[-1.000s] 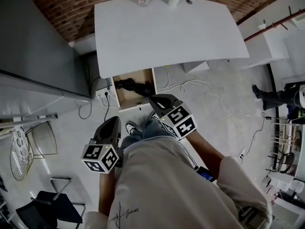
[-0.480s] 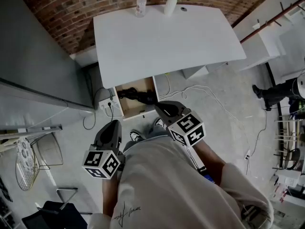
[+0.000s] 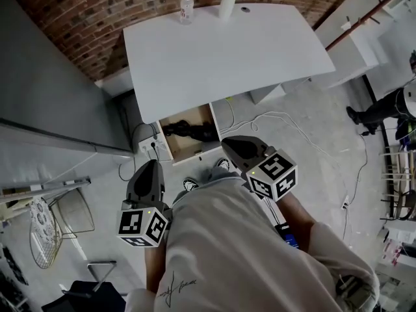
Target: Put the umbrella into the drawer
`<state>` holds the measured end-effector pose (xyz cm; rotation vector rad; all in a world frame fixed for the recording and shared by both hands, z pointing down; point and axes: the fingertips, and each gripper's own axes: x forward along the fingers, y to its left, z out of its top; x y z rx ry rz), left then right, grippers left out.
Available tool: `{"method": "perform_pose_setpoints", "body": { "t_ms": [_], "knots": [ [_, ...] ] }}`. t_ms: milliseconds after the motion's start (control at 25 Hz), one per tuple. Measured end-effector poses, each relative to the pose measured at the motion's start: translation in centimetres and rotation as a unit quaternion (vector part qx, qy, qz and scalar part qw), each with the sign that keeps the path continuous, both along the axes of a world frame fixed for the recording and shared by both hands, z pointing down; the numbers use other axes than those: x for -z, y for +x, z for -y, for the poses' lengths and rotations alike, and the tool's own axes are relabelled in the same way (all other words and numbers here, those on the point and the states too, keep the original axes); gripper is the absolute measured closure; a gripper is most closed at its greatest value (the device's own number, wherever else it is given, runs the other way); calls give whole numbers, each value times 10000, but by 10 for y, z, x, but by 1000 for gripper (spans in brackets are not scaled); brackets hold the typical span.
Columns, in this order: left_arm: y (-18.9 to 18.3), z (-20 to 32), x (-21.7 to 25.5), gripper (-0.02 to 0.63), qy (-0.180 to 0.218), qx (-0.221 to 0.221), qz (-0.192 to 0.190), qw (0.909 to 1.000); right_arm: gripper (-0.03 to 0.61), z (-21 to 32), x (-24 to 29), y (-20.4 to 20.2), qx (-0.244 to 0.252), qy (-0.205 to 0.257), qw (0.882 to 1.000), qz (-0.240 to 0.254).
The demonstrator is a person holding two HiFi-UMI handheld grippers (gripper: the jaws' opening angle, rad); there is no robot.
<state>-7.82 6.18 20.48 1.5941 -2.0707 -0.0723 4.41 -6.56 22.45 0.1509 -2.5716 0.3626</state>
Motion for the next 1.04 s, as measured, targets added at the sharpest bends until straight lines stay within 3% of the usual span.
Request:
{"method": "perform_pose_setpoints", "body": {
  "t_ms": [280, 680, 1040],
  "knots": [
    [8, 4, 4, 594, -35, -223, 169, 9996, 563, -6, 13, 2, 266, 166, 9995, 47],
    [20, -5, 3, 594, -18, -257, 116, 9996, 563, -19, 37, 0, 793, 564, 9951, 150],
    [13, -22, 3, 594, 27, 84, 177, 9998, 563, -39, 30, -12, 1031, 339, 9938, 231]
  ]
}}
